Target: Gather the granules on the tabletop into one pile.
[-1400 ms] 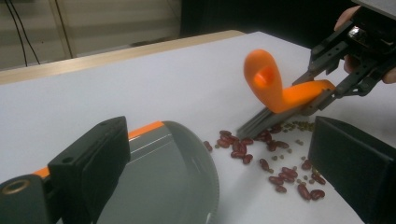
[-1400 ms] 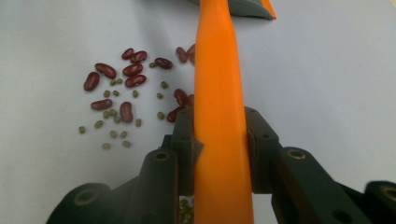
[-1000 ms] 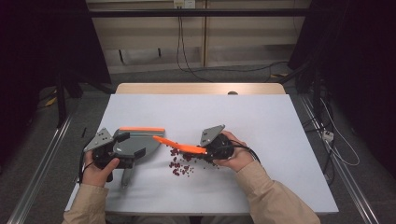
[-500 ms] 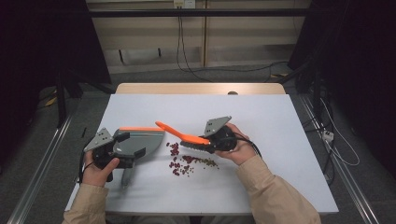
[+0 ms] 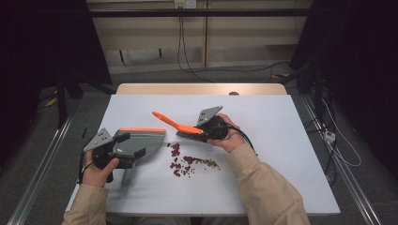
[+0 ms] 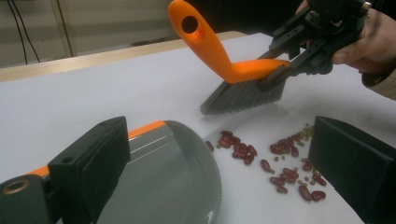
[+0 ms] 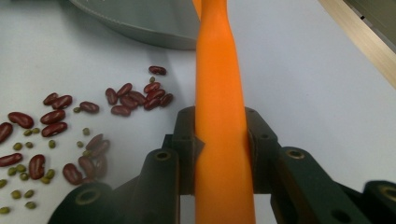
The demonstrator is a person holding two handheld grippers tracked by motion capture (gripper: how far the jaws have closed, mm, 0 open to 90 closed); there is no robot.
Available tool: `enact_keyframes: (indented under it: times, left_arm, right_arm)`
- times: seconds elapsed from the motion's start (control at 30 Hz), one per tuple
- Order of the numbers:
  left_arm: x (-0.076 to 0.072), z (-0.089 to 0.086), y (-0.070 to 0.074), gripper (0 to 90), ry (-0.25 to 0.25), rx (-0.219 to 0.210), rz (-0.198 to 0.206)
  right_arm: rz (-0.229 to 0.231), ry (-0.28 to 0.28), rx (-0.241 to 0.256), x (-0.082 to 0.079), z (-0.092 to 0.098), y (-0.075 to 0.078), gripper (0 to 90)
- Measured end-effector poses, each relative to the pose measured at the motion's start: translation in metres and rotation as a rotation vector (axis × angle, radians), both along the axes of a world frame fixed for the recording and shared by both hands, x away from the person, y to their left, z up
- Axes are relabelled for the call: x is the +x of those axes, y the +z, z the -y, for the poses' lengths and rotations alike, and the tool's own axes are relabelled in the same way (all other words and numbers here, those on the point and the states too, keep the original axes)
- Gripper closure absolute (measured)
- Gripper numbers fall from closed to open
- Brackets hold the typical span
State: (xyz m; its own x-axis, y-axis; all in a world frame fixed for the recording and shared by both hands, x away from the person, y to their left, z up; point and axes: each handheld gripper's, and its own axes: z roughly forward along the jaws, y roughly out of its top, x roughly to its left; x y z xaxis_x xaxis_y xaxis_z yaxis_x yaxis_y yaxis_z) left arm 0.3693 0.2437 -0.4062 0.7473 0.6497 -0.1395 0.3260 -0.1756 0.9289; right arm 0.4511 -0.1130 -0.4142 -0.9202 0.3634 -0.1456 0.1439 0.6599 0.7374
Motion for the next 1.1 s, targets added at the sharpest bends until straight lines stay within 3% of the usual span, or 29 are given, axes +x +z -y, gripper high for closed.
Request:
enact_keyframes:
  times: [0.63,1.1]
  left_arm:
    - [0.001,-0.001,-0.001,5.7,0.003,0.001,-0.004]
    - [0.001,-0.002,-0.001,5.7,0.007,0.001,-0.005]
  right_arm:
    - [0.003,0.012,-0.014,0.016,-0.016,-0.006,71.4]
    - [-0.002,0.076,-0.016,0.015,-0.032,-0.008,71.2]
